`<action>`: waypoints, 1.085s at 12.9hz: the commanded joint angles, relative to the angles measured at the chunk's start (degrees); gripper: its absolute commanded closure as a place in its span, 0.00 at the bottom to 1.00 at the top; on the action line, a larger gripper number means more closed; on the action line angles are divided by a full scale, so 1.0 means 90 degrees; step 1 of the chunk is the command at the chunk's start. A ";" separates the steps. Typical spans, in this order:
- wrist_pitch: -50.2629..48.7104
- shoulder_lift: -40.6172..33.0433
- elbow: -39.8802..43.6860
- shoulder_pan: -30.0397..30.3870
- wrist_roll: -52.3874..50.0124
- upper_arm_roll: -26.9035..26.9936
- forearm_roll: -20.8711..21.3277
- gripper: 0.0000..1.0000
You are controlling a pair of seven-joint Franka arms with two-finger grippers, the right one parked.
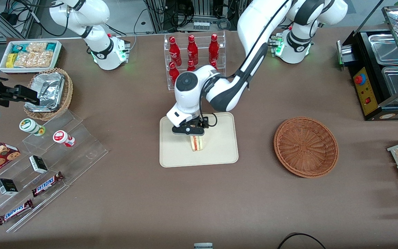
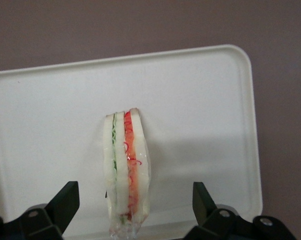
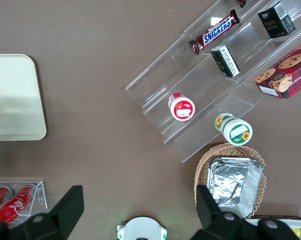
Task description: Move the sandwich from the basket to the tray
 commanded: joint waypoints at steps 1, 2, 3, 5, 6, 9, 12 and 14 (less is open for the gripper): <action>-0.0428 -0.0795 -0.0150 0.0187 -0.0391 0.0084 -0.0008 0.00; -0.0652 -0.1029 -0.0159 0.0285 -0.0614 0.0094 -0.0009 0.00; -0.0857 -0.1283 -0.0198 0.0451 -0.0761 0.0094 0.0011 0.00; -0.1422 -0.1704 -0.0228 0.0842 -0.0773 0.0084 0.0040 0.00; -0.1861 -0.1899 -0.0247 0.0920 -0.0676 0.0103 0.0069 0.00; -0.2119 -0.2630 -0.0850 0.1438 -0.0412 0.0133 0.0128 0.00; -0.2284 -0.3227 -0.1321 0.2062 0.0259 0.0133 0.0118 0.00; -0.2470 -0.3549 -0.1555 0.2510 0.0865 0.0133 0.0099 0.00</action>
